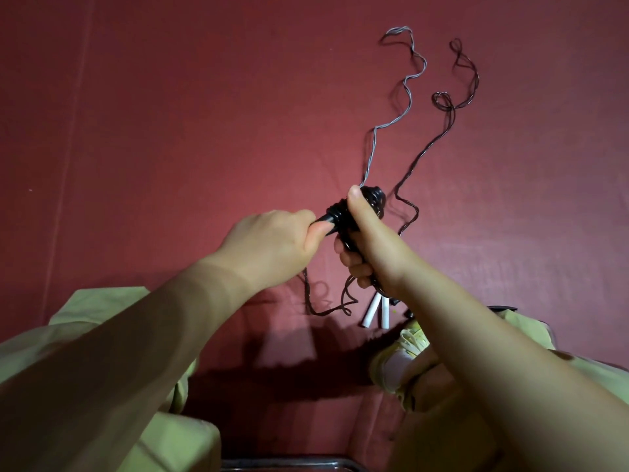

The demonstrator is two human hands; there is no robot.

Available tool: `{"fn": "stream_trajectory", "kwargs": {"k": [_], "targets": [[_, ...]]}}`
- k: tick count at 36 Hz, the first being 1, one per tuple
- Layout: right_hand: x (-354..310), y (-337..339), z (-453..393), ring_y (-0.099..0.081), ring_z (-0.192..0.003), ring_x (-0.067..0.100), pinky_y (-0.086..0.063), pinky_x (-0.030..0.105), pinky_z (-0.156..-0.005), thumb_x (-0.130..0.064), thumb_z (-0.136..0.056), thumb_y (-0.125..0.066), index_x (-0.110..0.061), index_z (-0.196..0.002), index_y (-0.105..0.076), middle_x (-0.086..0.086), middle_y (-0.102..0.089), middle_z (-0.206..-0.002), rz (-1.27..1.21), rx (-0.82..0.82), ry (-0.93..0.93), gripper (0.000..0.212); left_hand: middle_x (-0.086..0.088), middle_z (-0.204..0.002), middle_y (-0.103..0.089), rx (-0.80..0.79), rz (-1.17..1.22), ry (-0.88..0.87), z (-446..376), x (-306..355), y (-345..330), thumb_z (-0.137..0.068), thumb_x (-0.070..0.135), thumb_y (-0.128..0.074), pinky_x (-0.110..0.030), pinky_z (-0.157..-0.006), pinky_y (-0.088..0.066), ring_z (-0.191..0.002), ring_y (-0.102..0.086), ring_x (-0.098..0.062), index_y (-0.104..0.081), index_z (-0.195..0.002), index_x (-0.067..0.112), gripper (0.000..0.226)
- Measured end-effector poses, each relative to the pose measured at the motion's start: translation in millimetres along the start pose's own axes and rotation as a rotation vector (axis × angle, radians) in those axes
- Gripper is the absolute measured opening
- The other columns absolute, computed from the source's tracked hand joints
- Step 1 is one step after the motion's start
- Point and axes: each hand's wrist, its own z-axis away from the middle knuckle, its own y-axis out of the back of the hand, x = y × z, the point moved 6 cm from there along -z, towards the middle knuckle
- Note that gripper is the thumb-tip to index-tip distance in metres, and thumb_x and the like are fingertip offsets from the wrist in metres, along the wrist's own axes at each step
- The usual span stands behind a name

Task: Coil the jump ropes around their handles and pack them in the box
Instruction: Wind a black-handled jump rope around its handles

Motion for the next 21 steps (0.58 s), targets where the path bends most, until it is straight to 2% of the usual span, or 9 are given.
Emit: {"fn": "stream_trajectory", "kwargs": {"k": [3,6,8,10,13,15,18,20,21], "targets": [[-2.2,-0.9,-0.1,-0.025,-0.044,0.011,-0.024,0.025,-0.045,-0.087,-0.073,-0.031,-0.019,-0.065,-0.048,-0.004,-0.036,-0.057,-0.026,-0.011,0.013,0.071,0.003,-0.068,-0.045,-0.032,0.124,0.009,0.6,-2.8,-2.5,-0.098,0.051,-0.025,-0.037,-0.065,-0.035,-0.073,-0.046,-0.027,-0.037,-0.072,0.020,0.042],[-6.4,-0.8,0.5,-0.022,-0.044,0.012,-0.022,0.027,-0.047,-0.083,-0.070,-0.035,-0.018,-0.063,-0.046,-0.001,-0.032,-0.057,-0.063,-0.013,0.055,0.066,-0.001,-0.074,-0.060,-0.202,0.502,0.074,1.3,-5.6,-13.8,-0.088,0.063,-0.035,-0.039,-0.072,-0.048,-0.073,-0.059,-0.027,-0.052,-0.081,0.015,0.051],[-9.9,-0.5,0.5,-0.021,-0.045,0.012,-0.021,0.027,-0.049,-0.078,-0.071,-0.038,-0.016,-0.066,-0.046,0.000,-0.029,-0.056,-0.124,-0.018,0.110,0.062,-0.002,-0.067,-0.061,-0.384,0.870,0.123,4.9,0.2,-22.3,-0.087,0.057,-0.050,-0.031,-0.064,-0.048,-0.062,-0.059,-0.022,-0.058,-0.086,0.012,0.046],[-14.3,-0.1,1.1,-0.020,-0.045,0.013,-0.019,0.027,-0.049,-0.076,-0.068,-0.043,-0.015,-0.065,-0.045,0.001,-0.028,-0.054,-0.198,-0.033,0.175,0.061,-0.003,-0.064,-0.064,-0.604,1.133,0.142,11.8,6.6,-29.7,-0.082,0.049,-0.059,-0.027,-0.060,-0.049,-0.057,-0.062,-0.020,-0.063,-0.087,0.010,0.040],[-23.7,-2.1,1.7,-0.020,-0.044,0.014,-0.021,0.023,-0.044,-0.077,-0.056,-0.056,-0.020,-0.053,-0.046,-0.001,-0.028,-0.050,-0.313,-0.109,0.303,0.058,-0.006,-0.071,-0.070,-0.919,1.478,0.036,26.9,22.6,-35.3,-0.066,0.051,-0.077,-0.033,-0.066,-0.057,-0.062,-0.069,-0.020,-0.072,-0.082,0.013,0.042],[-31.9,-4.1,4.3,-0.023,-0.040,0.011,-0.024,0.020,-0.041,-0.081,-0.049,-0.064,-0.025,-0.051,-0.051,0.004,-0.028,-0.055,-0.380,-0.165,0.404,0.057,-0.004,-0.073,-0.072,-1.049,1.681,-0.020,33.6,32.3,-37.5,-0.058,0.049,-0.085,-0.035,-0.070,-0.058,-0.065,-0.070,-0.018,-0.075,-0.081,0.015,0.043],[-35.8,-4.0,5.7,-0.028,-0.048,0.013,-0.024,0.021,-0.051,-0.082,-0.050,-0.064,-0.027,-0.051,-0.056,0.008,-0.030,-0.061,-0.418,-0.192,0.463,0.055,0.000,-0.068,-0.067,-1.025,1.784,0.023,33.2,36.5,-39.9,-0.063,0.040,-0.086,-0.035,-0.069,-0.059,-0.050,-0.062,-0.009,-0.073,-0.076,0.018,0.028],[-32.8,-4.1,2.6,-0.030,-0.059,0.017,-0.017,0.034,-0.060,-0.083,-0.054,-0.060,-0.028,-0.052,-0.059,0.005,-0.036,-0.060,-0.385,-0.179,0.430,0.055,0.000,-0.065,-0.062,-0.930,1.743,0.138,28.7,31.3,-39.4,-0.076,0.033,-0.072,-0.032,-0.060,-0.057,-0.037,-0.049,-0.004,-0.068,-0.074,0.018,0.015],[-29.6,-4.0,-0.1,-0.032,-0.059,0.018,-0.018,0.033,-0.059,-0.082,-0.057,-0.058,-0.027,-0.055,-0.059,0.008,-0.038,-0.063,-0.369,-0.164,0.390,0.055,0.000,-0.065,-0.061,-0.885,1.703,0.186,26.8,28.2,-38.5,-0.078,0.032,-0.064,-0.030,-0.057,-0.056,-0.034,-0.043,-0.003,-0.066,-0.075,0.018,0.014]]}}
